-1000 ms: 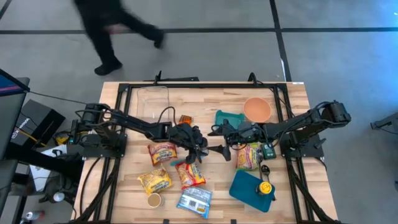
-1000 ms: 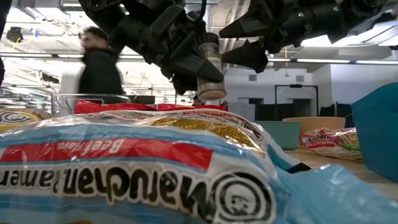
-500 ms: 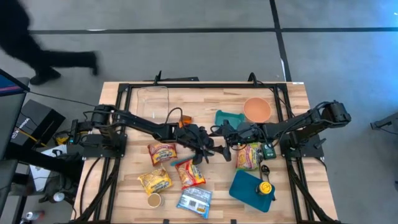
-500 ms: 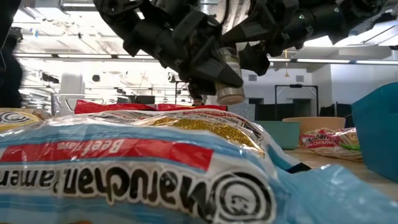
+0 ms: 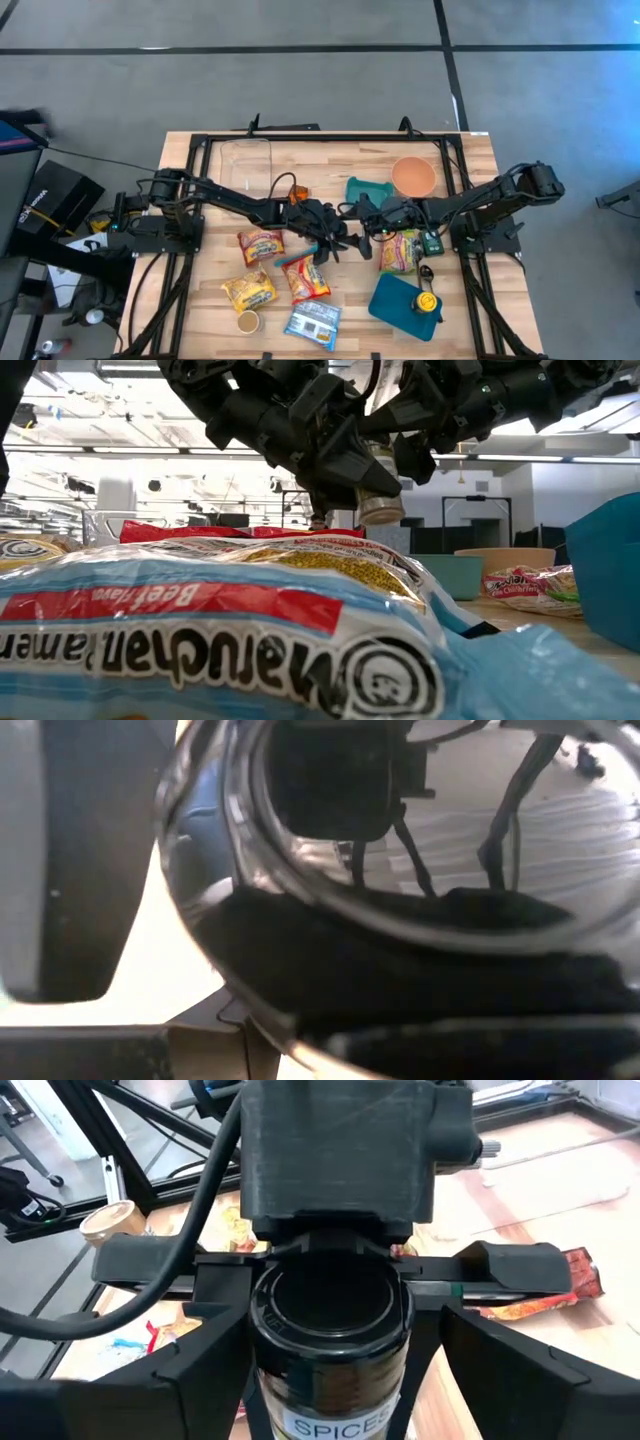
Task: Pick & Place Food Item
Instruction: Put the black seasoning bottle into the blue bin
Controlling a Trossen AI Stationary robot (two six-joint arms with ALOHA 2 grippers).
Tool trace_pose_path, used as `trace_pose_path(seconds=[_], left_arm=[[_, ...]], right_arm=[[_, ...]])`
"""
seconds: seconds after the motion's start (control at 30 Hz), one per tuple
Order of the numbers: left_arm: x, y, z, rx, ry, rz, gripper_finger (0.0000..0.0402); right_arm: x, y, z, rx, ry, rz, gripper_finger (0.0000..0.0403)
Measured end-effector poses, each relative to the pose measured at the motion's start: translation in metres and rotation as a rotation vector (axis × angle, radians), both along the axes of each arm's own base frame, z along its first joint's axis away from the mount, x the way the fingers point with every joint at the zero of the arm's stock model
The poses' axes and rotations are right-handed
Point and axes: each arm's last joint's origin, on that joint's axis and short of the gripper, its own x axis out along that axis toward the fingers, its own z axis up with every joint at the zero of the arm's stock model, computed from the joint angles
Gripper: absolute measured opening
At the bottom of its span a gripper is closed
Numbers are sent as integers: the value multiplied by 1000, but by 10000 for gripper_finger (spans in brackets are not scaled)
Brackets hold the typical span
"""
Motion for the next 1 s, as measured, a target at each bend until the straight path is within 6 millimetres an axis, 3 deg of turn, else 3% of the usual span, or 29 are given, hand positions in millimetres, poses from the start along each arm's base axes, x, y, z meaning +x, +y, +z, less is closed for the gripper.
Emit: trace_pose_path(seconds=[0.4, 0.73, 1.0], left_arm=[[0, 0, 0, 0, -1, 2, 177], [0, 2, 0, -1, 0, 6, 177], [0, 2, 0, 0, -1, 6, 177]], right_arm=[[0, 0, -1, 41, 10, -14, 265], [0, 0, -1, 43, 10, -13, 196], [0, 0, -1, 44, 9, -13, 228]])
